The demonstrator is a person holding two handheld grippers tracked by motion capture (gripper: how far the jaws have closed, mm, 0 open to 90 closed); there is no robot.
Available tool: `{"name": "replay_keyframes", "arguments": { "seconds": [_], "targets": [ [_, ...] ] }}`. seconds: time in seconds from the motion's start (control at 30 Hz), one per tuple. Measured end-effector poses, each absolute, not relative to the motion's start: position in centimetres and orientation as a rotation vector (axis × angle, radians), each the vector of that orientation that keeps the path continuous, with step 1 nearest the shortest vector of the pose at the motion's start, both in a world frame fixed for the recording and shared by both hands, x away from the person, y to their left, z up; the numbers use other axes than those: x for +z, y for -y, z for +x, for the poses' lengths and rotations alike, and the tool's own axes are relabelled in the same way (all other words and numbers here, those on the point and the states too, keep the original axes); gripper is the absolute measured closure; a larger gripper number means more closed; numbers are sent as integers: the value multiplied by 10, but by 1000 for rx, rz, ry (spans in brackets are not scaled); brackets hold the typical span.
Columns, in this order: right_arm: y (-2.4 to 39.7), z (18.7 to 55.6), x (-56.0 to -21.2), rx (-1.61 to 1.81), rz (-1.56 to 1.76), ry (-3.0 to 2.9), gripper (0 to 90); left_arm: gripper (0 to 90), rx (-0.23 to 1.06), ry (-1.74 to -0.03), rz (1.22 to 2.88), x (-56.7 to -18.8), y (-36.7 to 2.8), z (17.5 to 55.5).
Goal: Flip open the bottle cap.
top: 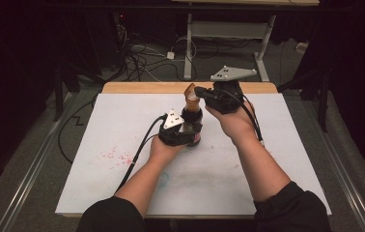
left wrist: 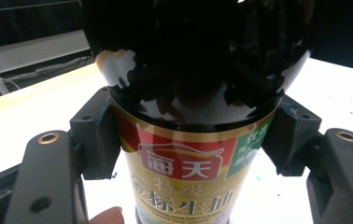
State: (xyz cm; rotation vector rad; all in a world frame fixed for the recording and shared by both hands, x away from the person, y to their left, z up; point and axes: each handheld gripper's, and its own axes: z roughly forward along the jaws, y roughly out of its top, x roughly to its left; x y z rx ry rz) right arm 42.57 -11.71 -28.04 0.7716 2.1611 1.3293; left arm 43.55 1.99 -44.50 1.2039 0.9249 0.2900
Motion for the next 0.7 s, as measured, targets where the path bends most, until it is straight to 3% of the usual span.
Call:
{"name": "replay_keyframes", "arguments": {
  "seconds": [0.3,0.7],
  "targets": [
    [97,432,-274,1338,750,-2176,900,293,289,-923,1195,-446,-20,436],
    [113,431,-272,1349,776,-2147,900,292,288,-925,1196,-445,-20,436]
  ]
}}
